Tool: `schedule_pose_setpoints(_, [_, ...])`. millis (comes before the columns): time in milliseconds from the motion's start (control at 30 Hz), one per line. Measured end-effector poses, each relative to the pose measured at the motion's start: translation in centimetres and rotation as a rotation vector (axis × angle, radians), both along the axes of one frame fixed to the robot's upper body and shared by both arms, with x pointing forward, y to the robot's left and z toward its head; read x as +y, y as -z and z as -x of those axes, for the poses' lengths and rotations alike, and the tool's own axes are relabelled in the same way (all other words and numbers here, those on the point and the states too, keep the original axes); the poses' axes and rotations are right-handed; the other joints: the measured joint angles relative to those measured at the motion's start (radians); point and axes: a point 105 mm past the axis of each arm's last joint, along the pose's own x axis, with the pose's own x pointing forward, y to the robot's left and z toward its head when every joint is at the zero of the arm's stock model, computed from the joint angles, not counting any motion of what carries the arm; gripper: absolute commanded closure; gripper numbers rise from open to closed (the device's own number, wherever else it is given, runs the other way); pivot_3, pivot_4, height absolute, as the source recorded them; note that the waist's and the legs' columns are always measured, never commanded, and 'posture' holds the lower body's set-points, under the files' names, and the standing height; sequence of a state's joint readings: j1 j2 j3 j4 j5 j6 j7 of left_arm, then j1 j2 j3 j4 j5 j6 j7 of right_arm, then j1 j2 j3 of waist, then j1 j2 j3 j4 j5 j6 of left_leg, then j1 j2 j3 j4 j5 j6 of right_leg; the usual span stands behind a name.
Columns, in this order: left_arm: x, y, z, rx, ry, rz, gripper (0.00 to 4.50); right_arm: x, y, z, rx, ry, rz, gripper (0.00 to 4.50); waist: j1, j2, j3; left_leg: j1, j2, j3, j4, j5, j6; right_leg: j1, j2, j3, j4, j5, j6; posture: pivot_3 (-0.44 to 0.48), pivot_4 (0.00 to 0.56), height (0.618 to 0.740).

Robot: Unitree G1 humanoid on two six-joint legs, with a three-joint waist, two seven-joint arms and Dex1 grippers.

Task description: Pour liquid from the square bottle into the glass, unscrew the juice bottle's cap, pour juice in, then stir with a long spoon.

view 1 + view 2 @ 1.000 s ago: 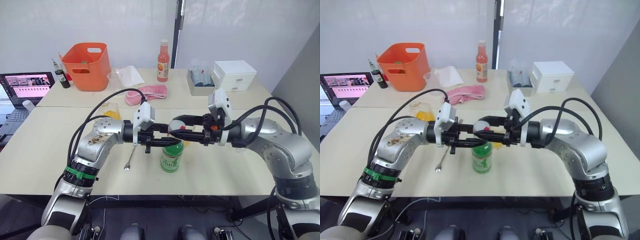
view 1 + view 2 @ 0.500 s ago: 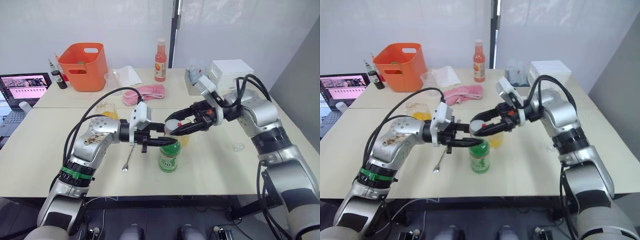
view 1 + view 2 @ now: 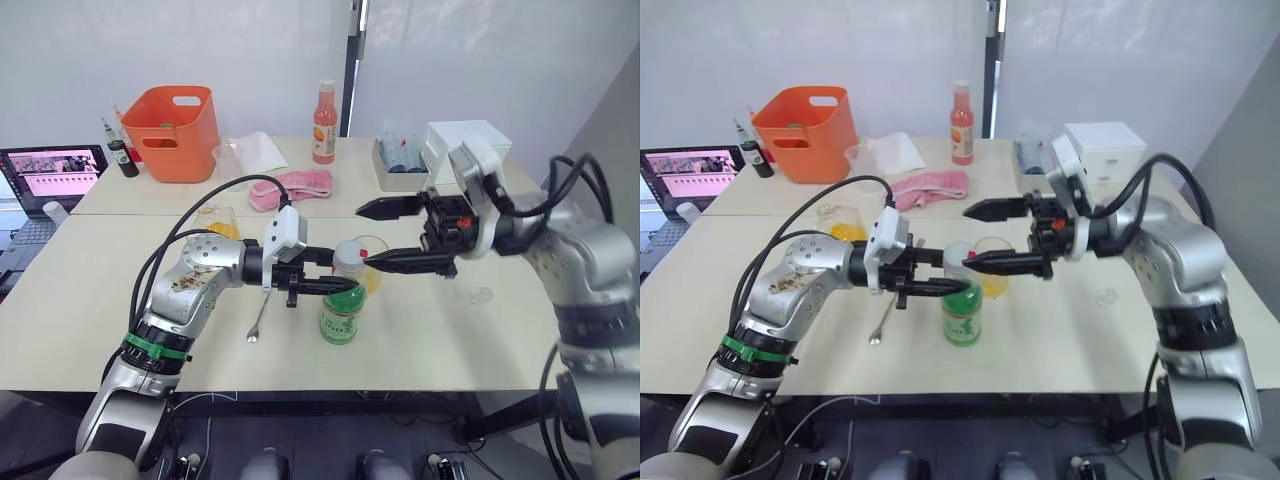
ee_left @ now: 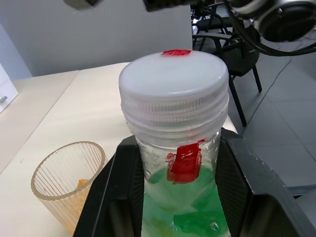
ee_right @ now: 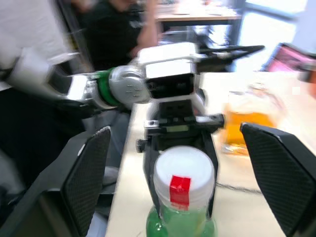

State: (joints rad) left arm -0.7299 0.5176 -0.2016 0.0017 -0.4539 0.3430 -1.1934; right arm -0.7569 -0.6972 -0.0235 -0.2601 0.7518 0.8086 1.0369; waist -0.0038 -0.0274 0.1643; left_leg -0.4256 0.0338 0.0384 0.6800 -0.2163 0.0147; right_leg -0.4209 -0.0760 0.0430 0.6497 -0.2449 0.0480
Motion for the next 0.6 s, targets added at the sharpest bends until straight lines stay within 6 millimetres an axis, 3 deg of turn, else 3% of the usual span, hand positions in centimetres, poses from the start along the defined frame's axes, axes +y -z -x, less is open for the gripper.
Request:
schedule_pose_setpoints(200, [0.0,0.1,-0.2,0.008,-0.004,0.006,3.00,1.3,0.9,1.5,-0.010,0.333,-0.044,0.05,-0.001,0.000,0.000,0.000,0.000,0.000,0.000,0.000,-0.001,0.001,0.000,0.000,0.000,0.000,0.000,0.000,0.150,0.715])
schedule_pose_setpoints(300, [0.0,0.1,-0.2,0.009,-0.005,0.010,3.00,1.9,2.2,2.2,0.027,0.407,-0.055,0.05,-0.001,0.000,0.000,0.000,0.000,0.000,0.000,0.000,-0.001,0.001,0.000,0.000,-0.001,0.000,0.000,0.000,0.150,0.715])
schedule_pose_setpoints(600, [0.0,0.2,-0.3,0.012,-0.002,0.014,3.00,1.7,2.4,1.8,0.029,0.562,-0.070,0.05,-0.003,0.000,-0.001,0.000,-0.001,0.000,0.000,0.001,0.000,0.001,0.000,0.000,-0.001,0.000,0.000,0.000,0.150,0.715])
